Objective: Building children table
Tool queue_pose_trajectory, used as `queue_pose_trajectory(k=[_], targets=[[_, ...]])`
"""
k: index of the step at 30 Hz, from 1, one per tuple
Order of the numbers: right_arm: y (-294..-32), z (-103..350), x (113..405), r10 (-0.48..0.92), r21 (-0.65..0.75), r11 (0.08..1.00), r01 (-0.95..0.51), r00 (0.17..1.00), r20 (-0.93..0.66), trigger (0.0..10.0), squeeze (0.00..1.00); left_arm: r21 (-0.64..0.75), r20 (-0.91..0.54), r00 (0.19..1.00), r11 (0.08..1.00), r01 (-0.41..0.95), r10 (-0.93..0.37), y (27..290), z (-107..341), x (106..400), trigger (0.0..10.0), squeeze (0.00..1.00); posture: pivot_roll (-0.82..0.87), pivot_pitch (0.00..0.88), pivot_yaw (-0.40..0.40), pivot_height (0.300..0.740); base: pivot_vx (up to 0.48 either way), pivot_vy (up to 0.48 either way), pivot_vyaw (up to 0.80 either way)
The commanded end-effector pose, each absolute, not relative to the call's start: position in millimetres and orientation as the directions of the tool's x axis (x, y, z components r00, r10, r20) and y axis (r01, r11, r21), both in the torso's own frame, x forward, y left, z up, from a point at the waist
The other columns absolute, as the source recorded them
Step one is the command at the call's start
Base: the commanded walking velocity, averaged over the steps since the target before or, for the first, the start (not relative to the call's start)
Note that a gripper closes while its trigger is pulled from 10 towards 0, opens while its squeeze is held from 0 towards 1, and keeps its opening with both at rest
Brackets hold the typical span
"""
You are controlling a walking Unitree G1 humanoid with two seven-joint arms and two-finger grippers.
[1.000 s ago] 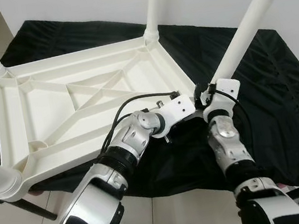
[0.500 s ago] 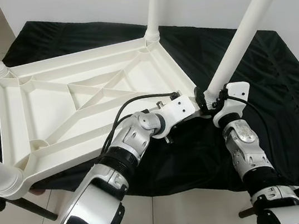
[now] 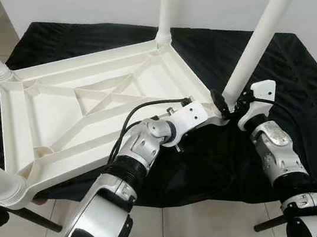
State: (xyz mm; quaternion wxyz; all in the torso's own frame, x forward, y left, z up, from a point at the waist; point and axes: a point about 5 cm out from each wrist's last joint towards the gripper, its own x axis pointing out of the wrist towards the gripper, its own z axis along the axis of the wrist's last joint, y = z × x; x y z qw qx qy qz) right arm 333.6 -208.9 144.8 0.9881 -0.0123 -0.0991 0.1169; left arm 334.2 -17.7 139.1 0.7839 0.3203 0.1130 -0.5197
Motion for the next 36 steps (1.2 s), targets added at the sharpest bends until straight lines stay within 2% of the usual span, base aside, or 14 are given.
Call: queue_pose_trajectory(k=[1,8,9,11,13,16,17,25,27,28,29,30,31,36], targets=[[-214.8,143.4,334.8,0.23,-0.049,0.973,-0.225,0.957,0.178,10.0,0.0,0.362,-0.552,0.403,0.225,0.905,-0.73,-17.7,126.5,328.6,10.0,0.0,0.02,0.042,-0.068,0.74,0.0,0.0,0.0],[-219.4,146.6,338.8,0.257,-0.067,0.966,-0.25,0.951,0.169,10.0,0.0,0.358,-0.563,0.415,0.242,0.902,-0.715,-17.3,125.4,329.5,10.0,0.0,0.02,0.05,-0.067,0.74,0.0,0.0,0.0],[-219.4,147.0,338.9,0.262,-0.07,0.965,-0.254,0.95,0.169,10.0,0.0,0.356,-0.564,0.415,0.243,0.902,-0.714,-17.0,125.1,329.5,2.8,0.0,0.02,0.052,-0.066,0.74,0.0,0.0,0.0],[-219.4,147.6,339.1,0.268,-0.073,0.963,-0.259,0.949,0.17,10.0,0.0,0.358,-0.565,0.415,0.242,0.902,-0.713,-16.5,124.9,329.5,1.9,0.0,0.02,0.053,-0.066,0.74,0.0,0.0,0.0],[-219.7,148.4,339.5,0.272,-0.075,0.962,-0.263,0.947,0.17,10.0,0.0,0.359,-0.57,0.417,0.242,0.902,-0.708,-15.9,124.2,329.8,6.2,0.0,0.02,0.056,-0.063,0.74,0.0,0.0,0.0],[-220.5,149.8,340.4,0.282,-0.077,0.959,-0.272,0.944,0.17,10.0,0.0,0.358,-0.578,0.409,0.231,0.905,-0.706,-15.3,123.4,329.3,4.2,0.0,0.02,0.058,-0.063,0.74,0.0,0.0,0.0],[-221.0,150.9,341.0,0.289,-0.08,0.957,-0.279,0.942,0.17,10.0,0.0,0.357,-0.586,0.403,0.223,0.907,-0.703,-15.0,122.5,328.7,10.0,0.0,0.02,0.061,-0.063,0.74,0.0,0.0,0.0],[-221.5,153.1,342.7,0.319,-0.086,0.947,-0.309,0.933,0.168,10.0,0.0,0.358,-0.592,0.401,0.218,0.908,-0.699,-14.4,121.7,328.8,10.0,0.0,0.02,0.065,-0.064,0.74,0.0,0.0,0.0],[-218.8,153.3,341.4,0.374,-0.081,0.927,-0.365,0.914,0.158,10.0,0.0,0.349,-0.583,0.394,0.218,0.911,-0.71,-14.6,122.4,328.5,0.0,0.0,0.02,0.069,-0.066,0.74,0.0,0.0,0.0],[-218.8,153.3,341.4,0.374,-0.081,0.927,-0.365,0.914,0.158,10.0,0.0,0.349,-0.583,0.394,0.218,0.911,-0.71,-14.6,122.4,328.5,0.0,0.0,0.02,0.069,-0.066,0.74,0.0,0.0,0.0],[-218.0,153.3,340.7,0.391,-0.077,0.92,-0.383,0.907,0.155,10.0,0.0,0.353,-0.584,0.399,0.221,0.909,-0.707,-14.1,122.3,329.0,5.5,0.0,0.02,0.07,-0.066,0.74,0.0,0.0,0.0],[-217.7,153.2,340.4,0.4,-0.074,0.917,-0.393,0.904,0.154,10.0,0.0,0.357,-0.585,0.403,0.223,0.907,-0.703,-13.7,122.3,329.3,5.5,0.0,0.02,0.07,-0.066,0.74,0.0,0.0,0.0],[-217.7,153.3,339.8,0.412,-0.076,0.911,-0.405,0.898,0.152,10.0,0.0,0.357,-0.59,0.405,0.224,0.907,-0.698,-13.3,121.9,329.7,10.0,0.0,0.02,0.071,-0.066,0.74,0.0,0.0,0.0],[-218.9,153.3,338.0,0.452,-0.071,0.892,-0.446,0.88,0.144,10.0,0.0,0.359,-0.595,0.406,0.223,0.907,-0.694,-12.9,122.4,330.5,10.0,0.0,0.02,0.071,-0.065,0.74,0.0,0.0,0.0]])
